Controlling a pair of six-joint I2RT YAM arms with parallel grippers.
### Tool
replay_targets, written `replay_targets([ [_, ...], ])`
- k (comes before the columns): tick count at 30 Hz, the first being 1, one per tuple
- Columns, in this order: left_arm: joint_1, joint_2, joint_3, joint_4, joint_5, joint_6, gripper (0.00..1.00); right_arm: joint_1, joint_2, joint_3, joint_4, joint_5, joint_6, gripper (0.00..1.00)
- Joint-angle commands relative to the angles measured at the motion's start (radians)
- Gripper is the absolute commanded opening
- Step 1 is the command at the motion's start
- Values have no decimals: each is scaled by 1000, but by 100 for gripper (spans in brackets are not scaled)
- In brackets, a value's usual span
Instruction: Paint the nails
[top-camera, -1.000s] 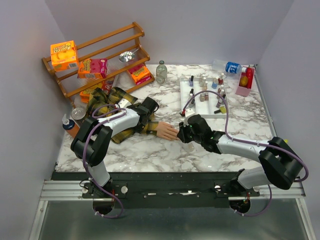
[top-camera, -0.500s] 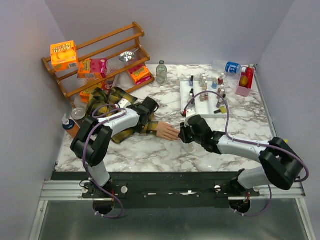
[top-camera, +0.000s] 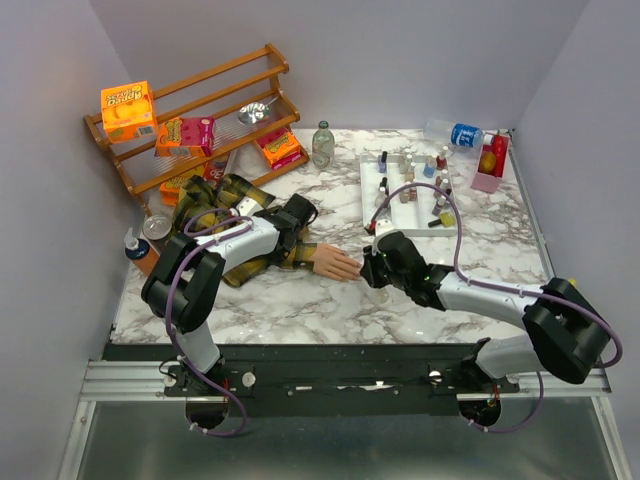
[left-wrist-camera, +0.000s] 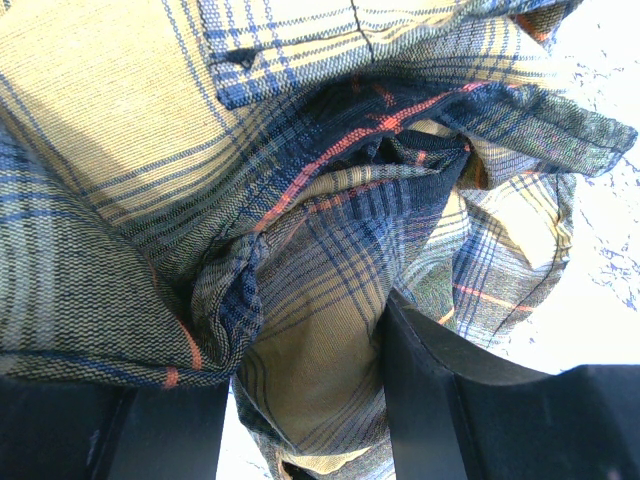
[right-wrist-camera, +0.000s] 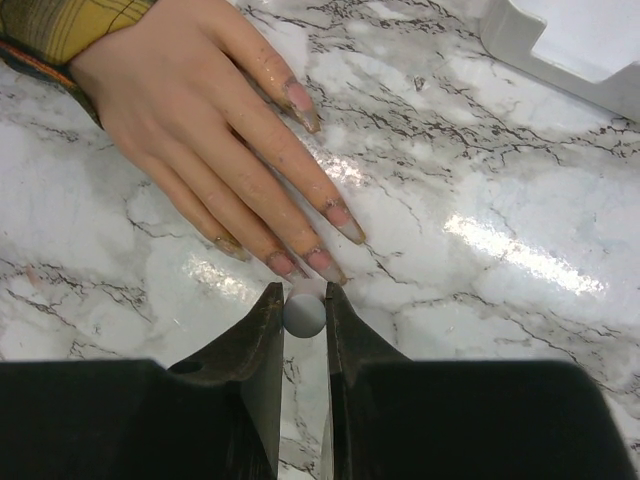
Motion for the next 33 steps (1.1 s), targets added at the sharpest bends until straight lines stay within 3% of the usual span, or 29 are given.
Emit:
replay_targets([
  [1,8,16,-31,23,38,25,52,6,-36,-22,-16,32,18,1],
  [9,8,16,-32,26,43,28,52,7,-95,-16,21,22,-25,1],
  [33,8,13,-34,30,46,28,52,7,10,42,61,-86,-51,1],
])
